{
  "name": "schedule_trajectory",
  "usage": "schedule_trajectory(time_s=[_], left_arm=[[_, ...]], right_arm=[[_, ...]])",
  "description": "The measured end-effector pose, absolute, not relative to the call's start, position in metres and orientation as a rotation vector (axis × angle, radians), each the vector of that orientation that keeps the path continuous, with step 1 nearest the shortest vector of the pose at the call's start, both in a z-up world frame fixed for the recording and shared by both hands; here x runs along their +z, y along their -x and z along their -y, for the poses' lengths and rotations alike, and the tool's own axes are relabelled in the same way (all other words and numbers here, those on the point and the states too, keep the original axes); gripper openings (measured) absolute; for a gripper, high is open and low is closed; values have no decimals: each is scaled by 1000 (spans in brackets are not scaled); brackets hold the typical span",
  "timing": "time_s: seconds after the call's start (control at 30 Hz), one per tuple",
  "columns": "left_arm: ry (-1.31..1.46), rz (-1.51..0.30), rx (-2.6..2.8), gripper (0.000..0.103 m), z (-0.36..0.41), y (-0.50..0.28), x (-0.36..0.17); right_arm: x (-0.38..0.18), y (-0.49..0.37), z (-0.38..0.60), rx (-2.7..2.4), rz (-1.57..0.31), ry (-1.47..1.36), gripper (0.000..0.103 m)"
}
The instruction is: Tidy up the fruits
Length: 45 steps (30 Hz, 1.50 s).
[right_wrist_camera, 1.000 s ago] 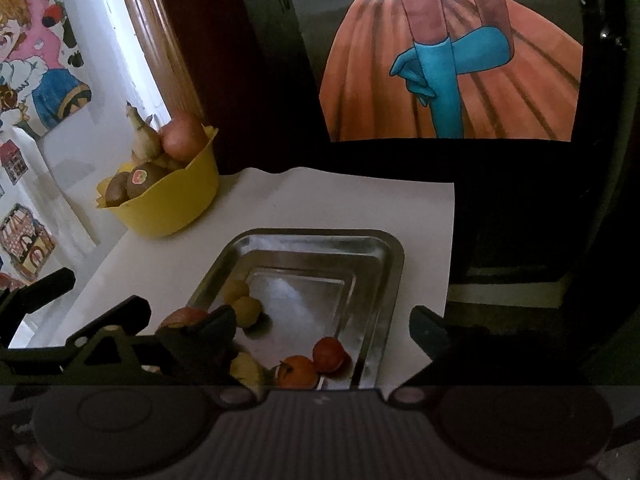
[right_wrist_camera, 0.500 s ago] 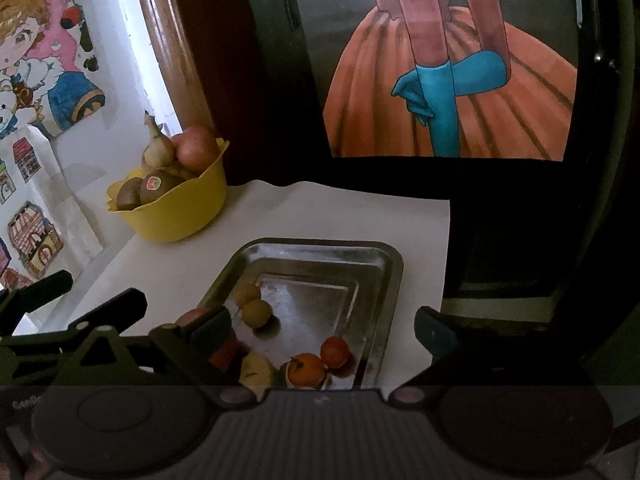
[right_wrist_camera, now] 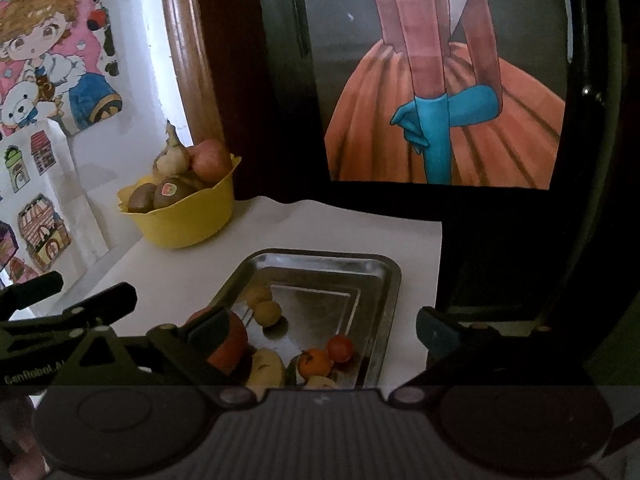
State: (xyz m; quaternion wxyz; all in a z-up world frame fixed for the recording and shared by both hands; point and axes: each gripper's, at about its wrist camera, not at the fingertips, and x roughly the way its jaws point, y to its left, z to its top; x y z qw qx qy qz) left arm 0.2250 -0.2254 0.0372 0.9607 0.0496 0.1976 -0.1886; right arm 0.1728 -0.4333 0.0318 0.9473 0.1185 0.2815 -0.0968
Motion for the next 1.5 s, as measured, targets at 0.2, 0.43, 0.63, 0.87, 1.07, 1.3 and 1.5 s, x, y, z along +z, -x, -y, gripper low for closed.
schedule_trajectory(time_s=[0.2,0.43,0.63,0.87,1.07,1.3,1.5], left_arm=[[-83,-385,-360,102,207,-209,41],[-73,-373,-340,102,182,-186,42],[-83,-361,-327,102,168,-166,42],[-76,-341,-320,102,152,-144,40],[-63,-330,-318,102,142,-131,36],[-35,-339,-329,102,134,-122,30],[-20,-349,-324,102,123,-112,22]], right_arm=[[37,-154,413,-202,-520,-208,102],[46,-123,388,-209,-456,-164,103],[48,-100,373,-217,-426,-150,103],[42,-73,359,-245,-388,-109,103],[37,-56,352,-264,-356,-102,103],[32,-42,346,-294,-312,-98,103],[26,-28,336,-289,-290,-96,103]])
